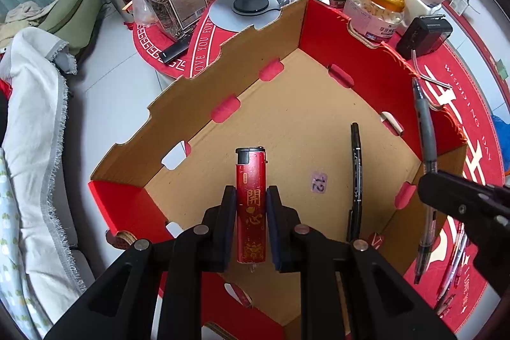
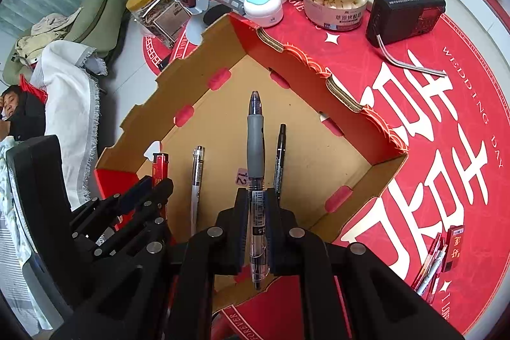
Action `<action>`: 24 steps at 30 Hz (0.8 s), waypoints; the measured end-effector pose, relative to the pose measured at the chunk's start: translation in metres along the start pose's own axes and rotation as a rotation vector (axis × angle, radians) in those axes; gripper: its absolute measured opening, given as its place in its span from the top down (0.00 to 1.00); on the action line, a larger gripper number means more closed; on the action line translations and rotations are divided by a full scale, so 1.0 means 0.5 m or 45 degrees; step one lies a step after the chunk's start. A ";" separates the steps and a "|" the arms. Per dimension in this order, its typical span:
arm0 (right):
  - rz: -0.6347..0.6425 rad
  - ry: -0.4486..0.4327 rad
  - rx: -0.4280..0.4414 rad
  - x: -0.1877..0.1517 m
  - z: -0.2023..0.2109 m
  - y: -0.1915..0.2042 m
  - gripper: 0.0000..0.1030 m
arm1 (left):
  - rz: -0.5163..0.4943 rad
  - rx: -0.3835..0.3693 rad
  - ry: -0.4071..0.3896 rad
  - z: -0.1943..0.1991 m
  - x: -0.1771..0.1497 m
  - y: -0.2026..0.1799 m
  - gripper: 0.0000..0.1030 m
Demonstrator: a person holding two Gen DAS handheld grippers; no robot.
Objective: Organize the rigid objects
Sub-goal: 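Open the left tool to drop the lighter while the right tool releases the grey pen into the box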
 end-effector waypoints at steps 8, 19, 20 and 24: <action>-0.011 0.023 -0.022 0.003 -0.028 -0.016 0.89 | -0.016 0.002 0.031 -0.029 -0.003 -0.013 0.80; -0.047 0.080 -0.067 -0.005 -0.085 -0.053 0.89 | -0.076 0.008 0.087 -0.084 0.001 -0.043 0.80; -0.049 0.083 -0.077 -0.007 -0.087 -0.055 0.89 | -0.086 0.015 0.098 -0.093 0.000 -0.045 0.79; -0.045 0.071 -0.073 -0.008 -0.084 -0.060 0.88 | -0.105 0.012 0.117 -0.115 -0.004 -0.048 0.32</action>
Point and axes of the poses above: each gripper's, at about its wrist camera, not at the fingertips, and z roughly against the way its jaws point, y to its left, x to its top, the point moved 4 cm from there along -z, roughly the way its jaws point, and after that the axes turned 7 degrees about x, right-handed, at the moved point
